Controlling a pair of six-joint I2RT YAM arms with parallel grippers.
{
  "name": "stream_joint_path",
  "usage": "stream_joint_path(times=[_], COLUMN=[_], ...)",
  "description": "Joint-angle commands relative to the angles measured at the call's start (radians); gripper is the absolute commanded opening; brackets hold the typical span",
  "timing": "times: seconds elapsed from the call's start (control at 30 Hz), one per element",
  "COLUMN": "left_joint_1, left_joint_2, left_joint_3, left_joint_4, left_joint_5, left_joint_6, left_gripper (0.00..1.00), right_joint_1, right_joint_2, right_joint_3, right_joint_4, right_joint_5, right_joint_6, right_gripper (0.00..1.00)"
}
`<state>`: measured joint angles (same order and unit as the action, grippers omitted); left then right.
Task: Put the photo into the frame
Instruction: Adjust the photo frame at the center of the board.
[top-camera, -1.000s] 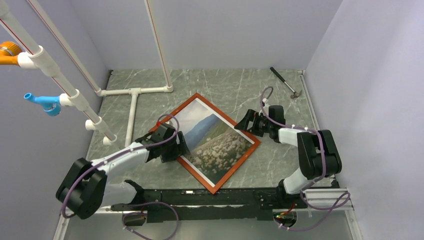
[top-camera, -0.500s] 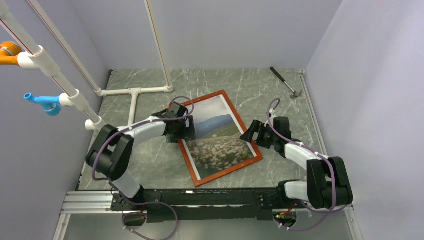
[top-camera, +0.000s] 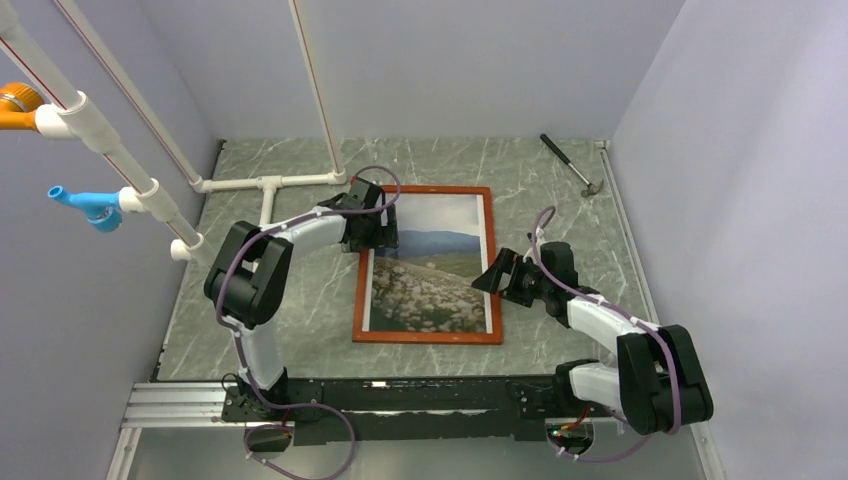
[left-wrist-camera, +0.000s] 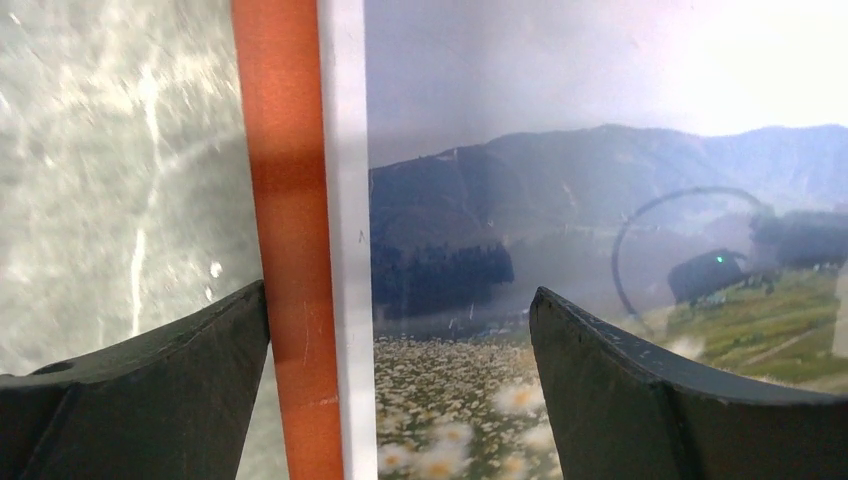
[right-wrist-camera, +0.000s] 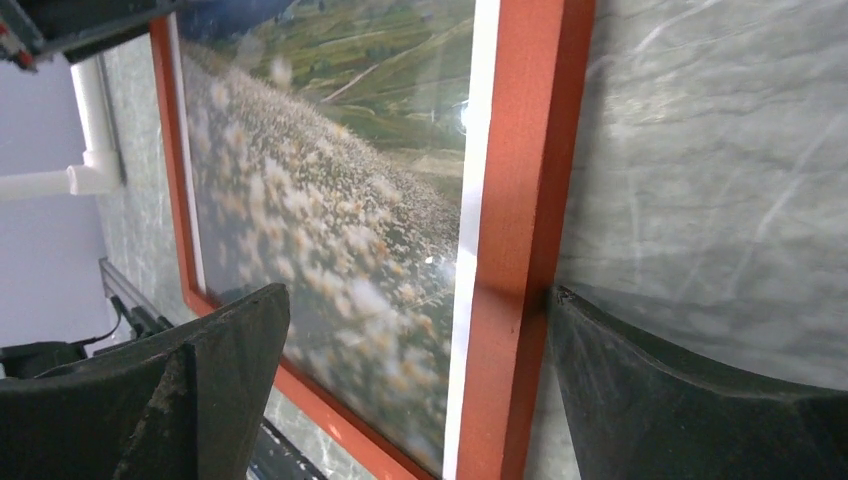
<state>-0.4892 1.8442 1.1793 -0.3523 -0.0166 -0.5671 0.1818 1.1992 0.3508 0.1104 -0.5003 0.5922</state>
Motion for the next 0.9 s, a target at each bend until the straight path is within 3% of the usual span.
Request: stream_joint_path(times=[0.0, 0.63, 0.87], left_joint_1=[-0.040, -0.036, -0.036], left_joint_2=[0.057, -0.204, -0.164], left_joint_3=[0.061, -0.289, -0.271], left_joint_4=[0.075, 0.068, 0.117], left_joint_5=[0.255, 0.165, 0.203], left_joint_6=[-0.033, -0.098, -0.063], left_gripper=[0.96, 0.99, 0.99], right_joint_1=[0.095, 0.090, 0.090], right_joint_2=[0.053, 0.144, 0.103], right_joint_3=[-0.031, 0.100, 0.096], right_joint_4=[-0.015, -0.106, -0.142], right_joint_5=[-0.157, -0.043, -0.049], right_joint_6=[0.110, 0.033, 0.042], right_gripper=[1.00, 1.00, 1.00])
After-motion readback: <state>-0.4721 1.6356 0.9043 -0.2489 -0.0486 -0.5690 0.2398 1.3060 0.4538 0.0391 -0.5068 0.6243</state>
